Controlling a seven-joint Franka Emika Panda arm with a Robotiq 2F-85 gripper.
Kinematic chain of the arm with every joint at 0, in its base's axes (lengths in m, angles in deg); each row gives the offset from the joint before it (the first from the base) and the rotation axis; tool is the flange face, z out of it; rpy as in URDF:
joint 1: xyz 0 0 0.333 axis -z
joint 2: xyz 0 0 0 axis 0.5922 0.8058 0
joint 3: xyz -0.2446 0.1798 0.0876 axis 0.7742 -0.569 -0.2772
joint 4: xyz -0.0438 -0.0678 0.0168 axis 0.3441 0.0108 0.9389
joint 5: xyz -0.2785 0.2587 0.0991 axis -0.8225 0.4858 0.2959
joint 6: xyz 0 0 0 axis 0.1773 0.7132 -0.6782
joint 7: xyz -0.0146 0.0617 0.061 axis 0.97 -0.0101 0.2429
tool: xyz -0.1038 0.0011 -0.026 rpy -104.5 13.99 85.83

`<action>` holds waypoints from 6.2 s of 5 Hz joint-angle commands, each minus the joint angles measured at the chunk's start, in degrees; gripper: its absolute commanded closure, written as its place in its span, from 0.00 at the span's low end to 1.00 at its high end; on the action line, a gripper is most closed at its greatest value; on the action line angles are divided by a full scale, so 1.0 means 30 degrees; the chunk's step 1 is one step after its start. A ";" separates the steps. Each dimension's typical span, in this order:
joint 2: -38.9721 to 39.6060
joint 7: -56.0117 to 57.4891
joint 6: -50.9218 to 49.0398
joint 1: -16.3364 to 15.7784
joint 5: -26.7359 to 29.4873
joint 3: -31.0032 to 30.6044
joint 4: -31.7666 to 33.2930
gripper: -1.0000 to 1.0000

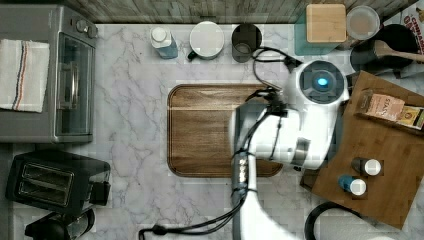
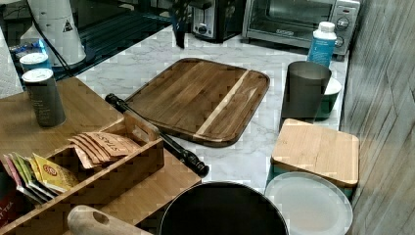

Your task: Open the drawer.

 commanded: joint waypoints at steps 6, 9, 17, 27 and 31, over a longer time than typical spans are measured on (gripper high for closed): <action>0.2862 0.2376 0.2603 0.2442 -0.1458 0.0351 -0.2185 0.00; 0.2990 0.0847 0.4413 0.1608 -0.1527 0.1309 0.0470 0.00; 0.4887 0.0610 0.7309 0.1471 -0.1268 0.0688 0.0862 0.00; 0.6477 -0.4507 0.9152 -0.4168 0.1650 -0.2387 -0.2422 0.00; 0.6236 -0.6195 0.9221 -0.5206 0.0113 -0.2496 -0.2979 0.00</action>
